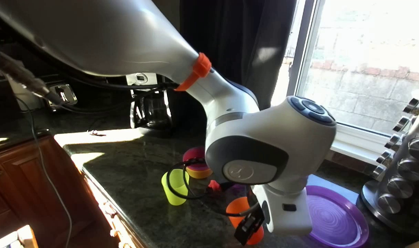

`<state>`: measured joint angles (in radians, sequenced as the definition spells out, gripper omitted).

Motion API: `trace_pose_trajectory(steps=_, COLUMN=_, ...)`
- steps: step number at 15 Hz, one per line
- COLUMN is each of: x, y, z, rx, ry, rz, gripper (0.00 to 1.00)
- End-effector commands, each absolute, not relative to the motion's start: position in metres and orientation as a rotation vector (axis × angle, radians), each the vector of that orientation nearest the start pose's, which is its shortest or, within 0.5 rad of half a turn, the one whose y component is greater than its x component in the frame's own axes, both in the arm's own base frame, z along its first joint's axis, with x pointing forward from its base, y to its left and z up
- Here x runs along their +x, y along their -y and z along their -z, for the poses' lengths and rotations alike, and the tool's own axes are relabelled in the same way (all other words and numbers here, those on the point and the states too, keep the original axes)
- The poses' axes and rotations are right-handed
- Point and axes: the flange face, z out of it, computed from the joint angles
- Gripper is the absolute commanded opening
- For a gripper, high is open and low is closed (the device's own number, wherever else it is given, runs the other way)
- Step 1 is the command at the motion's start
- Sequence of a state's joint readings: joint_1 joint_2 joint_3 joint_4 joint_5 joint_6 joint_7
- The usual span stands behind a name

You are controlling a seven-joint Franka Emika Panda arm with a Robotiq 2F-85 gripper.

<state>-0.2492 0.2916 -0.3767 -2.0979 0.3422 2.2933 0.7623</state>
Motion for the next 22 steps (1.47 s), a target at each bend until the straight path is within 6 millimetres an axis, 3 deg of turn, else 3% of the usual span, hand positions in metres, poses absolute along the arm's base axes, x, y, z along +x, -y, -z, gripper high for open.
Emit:
trace_pose_trajectory(steps=1, x=0.451, y=0.311, z=-0.286, rx=-2.1, ry=-2.333, rz=0.049, gripper=0.45)
trace_pose_trajectory(steps=2, x=0.449, y=0.31, z=-0.286, rx=-2.112, ry=-2.363, rz=0.072, gripper=0.59)
trace_pose_trajectory(steps=3, x=0.448, y=0.309, z=-0.286, rx=-2.123, ry=-2.392, rz=0.085, gripper=0.86)
trace_pose_trajectory(steps=4, x=0.445, y=0.307, z=-0.287, rx=-2.131, ry=-2.411, rz=0.083, gripper=0.82)
trace_pose_trajectory(steps=5, x=0.444, y=0.306, z=-0.285, rx=-2.141, ry=-2.432, rz=0.077, gripper=0.99)
trace_pose_trajectory(steps=7, x=0.441, y=0.303, z=-0.288, rx=-2.143, ry=-2.43, rz=0.061, gripper=0.96)
trace_pose_trajectory(steps=8, x=0.439, y=0.302, z=-0.29, rx=-2.136, ry=-2.42, rz=0.052, gripper=1.0)
trace_pose_trajectory(steps=13, x=0.436, y=0.31, z=-0.307, rx=-2.13, ry=-2.191, rz=-0.028, gripper=1.0)
trace_pose_trajectory(steps=17, x=0.418, y=0.327, z=-0.3, rx=-2.217, ry=-1.997, rz=-0.304, gripper=1.0)
trace_pose_trajectory(steps=19, x=0.409, y=0.337, z=-0.295, rx=-2.257, ry=-1.966, rz=-0.464, gripper=1.0)
trace_pose_trajectory(steps=22, x=0.406, y=0.346, z=-0.291, rx=-2.277, ry=-1.949, rz=-0.56, gripper=1.0)
